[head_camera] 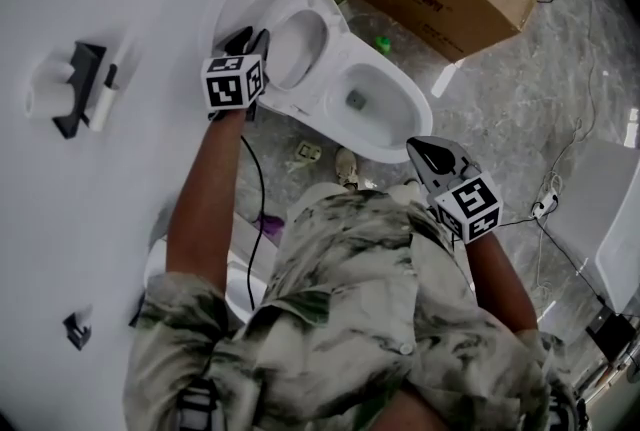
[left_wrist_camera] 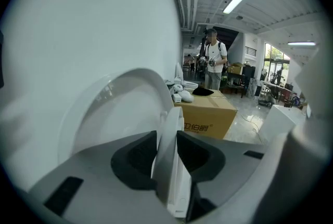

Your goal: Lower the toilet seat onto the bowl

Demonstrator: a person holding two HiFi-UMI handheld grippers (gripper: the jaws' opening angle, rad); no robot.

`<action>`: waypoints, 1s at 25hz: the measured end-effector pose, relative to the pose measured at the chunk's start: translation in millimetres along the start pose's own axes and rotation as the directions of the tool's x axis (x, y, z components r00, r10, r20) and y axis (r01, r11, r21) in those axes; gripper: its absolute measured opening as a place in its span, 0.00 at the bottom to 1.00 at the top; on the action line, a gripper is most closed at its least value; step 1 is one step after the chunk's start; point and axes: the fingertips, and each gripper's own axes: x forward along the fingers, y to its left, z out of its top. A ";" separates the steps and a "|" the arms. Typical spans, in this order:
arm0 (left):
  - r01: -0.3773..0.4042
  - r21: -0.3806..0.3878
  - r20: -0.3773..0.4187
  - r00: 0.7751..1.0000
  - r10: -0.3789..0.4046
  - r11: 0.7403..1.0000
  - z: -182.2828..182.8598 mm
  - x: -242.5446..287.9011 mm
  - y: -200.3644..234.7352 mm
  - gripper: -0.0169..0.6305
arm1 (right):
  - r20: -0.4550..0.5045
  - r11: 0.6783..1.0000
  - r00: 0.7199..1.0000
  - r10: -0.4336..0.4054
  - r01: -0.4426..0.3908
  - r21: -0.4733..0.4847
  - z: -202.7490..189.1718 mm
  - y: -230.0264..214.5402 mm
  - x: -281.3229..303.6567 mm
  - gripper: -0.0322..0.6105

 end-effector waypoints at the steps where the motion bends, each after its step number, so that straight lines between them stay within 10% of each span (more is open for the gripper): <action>1: 0.000 0.000 -0.001 1.000 0.000 1.000 -0.1 0.3 -0.7 0.23 | 0.000 1.000 1.000 -0.001 0.001 0.002 -1.0 -1.1 -1.5 0.09; 25: -0.039 0.010 -0.003 0.999 0.039 0.999 -2.5 -4.1 -24.2 0.22 | 0.005 1.000 1.000 0.011 -0.011 0.011 -21.3 -15.5 -28.1 0.09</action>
